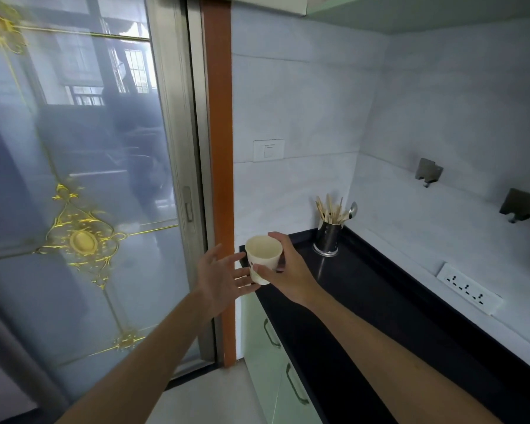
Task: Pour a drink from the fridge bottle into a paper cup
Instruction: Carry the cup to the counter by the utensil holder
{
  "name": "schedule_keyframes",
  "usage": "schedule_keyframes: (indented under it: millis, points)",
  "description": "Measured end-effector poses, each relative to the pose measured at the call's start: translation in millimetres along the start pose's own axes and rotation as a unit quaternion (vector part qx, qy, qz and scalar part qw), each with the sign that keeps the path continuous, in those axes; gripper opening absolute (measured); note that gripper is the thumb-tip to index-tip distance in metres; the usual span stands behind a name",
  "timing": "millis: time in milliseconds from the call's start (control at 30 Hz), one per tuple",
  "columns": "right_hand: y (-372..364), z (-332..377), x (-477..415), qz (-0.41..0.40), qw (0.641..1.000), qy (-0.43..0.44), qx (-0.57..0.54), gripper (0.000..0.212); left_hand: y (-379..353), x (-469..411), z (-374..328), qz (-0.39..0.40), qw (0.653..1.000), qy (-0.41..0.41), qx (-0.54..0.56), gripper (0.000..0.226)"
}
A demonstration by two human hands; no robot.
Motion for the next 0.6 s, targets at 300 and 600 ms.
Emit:
schedule_keyframes:
  millis: [300,600]
  points:
    - [17,-67,-64,-0.019,0.999,-0.036,0.015,0.069,-23,-101,-4,0.0,0.999,0.044,0.004,0.066]
    - [59,-129,-68,-0.081,0.989,-0.119,0.02,0.067,-60,-170,37,0.011,0.993,0.115,-0.015,0.061]
Point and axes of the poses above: each hand's wrist, its own x-axis away from the middle knuckle, its own y-axis out of the back of the hand, z = x × y, the point moved 6 cm from there along -x, towards the middle knuckle, and after that the axes turned 14 degrees about x, right-handed, at the moved point
